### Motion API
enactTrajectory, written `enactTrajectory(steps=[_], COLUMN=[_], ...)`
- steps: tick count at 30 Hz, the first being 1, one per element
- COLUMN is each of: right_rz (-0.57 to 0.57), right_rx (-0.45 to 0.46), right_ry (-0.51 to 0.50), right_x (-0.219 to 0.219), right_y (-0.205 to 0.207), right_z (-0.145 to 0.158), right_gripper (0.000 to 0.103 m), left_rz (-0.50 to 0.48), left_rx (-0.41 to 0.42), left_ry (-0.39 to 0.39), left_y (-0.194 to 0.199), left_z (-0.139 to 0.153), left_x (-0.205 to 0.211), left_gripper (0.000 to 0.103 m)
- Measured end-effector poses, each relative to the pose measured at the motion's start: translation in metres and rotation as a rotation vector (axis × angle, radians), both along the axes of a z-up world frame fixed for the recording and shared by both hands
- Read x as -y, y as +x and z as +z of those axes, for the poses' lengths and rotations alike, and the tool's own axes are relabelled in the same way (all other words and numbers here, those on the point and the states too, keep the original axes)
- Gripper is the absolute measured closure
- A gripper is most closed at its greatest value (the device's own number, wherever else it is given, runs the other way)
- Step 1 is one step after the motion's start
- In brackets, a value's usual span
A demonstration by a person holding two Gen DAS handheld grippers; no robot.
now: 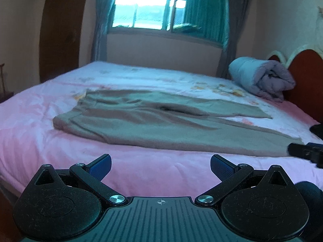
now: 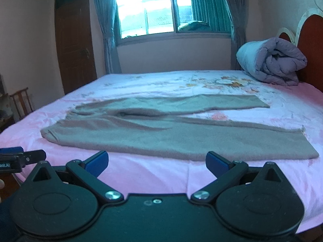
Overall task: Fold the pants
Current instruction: 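Reach both tools down to the sweatpants waistband and close both grippers on it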
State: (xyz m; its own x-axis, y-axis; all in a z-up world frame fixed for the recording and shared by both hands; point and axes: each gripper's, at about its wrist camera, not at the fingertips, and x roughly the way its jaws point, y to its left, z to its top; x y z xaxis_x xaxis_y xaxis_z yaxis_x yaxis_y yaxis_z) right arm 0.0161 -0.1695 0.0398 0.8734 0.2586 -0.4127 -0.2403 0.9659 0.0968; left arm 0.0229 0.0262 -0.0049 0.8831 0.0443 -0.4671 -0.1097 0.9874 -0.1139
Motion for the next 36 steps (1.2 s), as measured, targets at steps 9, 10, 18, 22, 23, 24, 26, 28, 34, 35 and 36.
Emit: enactTrajectory(steps=[9,10,18,22,23,24,26,28,34,35,36], right_rz=[0.01,0.009,0.008,-0.005,-0.01,-0.013,-0.028,-0.042,-0.044,-0.041,-0.037], right_rx=[0.049,0.061,0.093,0.066,0.056,0.041,0.012,-0.027,-0.109,-0.116,-0.124], right_ry=[-0.022,-0.023,0.016,0.038,0.039,0.037,0.026,0.028,0.01,0.005,0.006], right_x=[0.001,0.001,-0.001,-0.007,-0.01,-0.013,-0.021,-0.028,-0.05,-0.053,-0.055], right_y=[0.055,0.065,0.179,0.244,0.262,0.279,0.311,0.34,0.399,0.404,0.407], right_z=[0.037,0.044,0.094,0.092,0.088,0.083,0.069,0.052,0.001,-0.005,-0.01], right_gripper=[0.006,0.006,0.006,0.006,0.006,0.006,0.006,0.006,0.006,0.006,0.006], left_rz=[0.023,0.029,0.072,0.064,0.063,0.067,0.085,0.083,0.019,0.007,-0.008], left_rx=[-0.017,-0.01,-0.046,-0.098,-0.119,-0.137,-0.193,-0.235,-0.287,-0.283,-0.283], left_ry=[0.022,0.017,0.125,0.077,0.053,0.03,0.012,-0.007,0.039,0.022,0.016], left_y=[0.059,0.069,0.208,0.289,0.309,0.327,0.364,0.396,0.458,0.465,0.472], left_z=[0.013,0.018,0.056,0.036,0.026,0.016,-0.009,-0.033,-0.084,-0.087,-0.091], left_x=[-0.038,-0.049,-0.169,-0.236,-0.25,-0.263,-0.28,-0.291,-0.3,-0.305,-0.307], left_gripper=[0.0,0.0,0.0,0.0,0.0,0.0,0.0,0.0,0.0,0.0,0.0])
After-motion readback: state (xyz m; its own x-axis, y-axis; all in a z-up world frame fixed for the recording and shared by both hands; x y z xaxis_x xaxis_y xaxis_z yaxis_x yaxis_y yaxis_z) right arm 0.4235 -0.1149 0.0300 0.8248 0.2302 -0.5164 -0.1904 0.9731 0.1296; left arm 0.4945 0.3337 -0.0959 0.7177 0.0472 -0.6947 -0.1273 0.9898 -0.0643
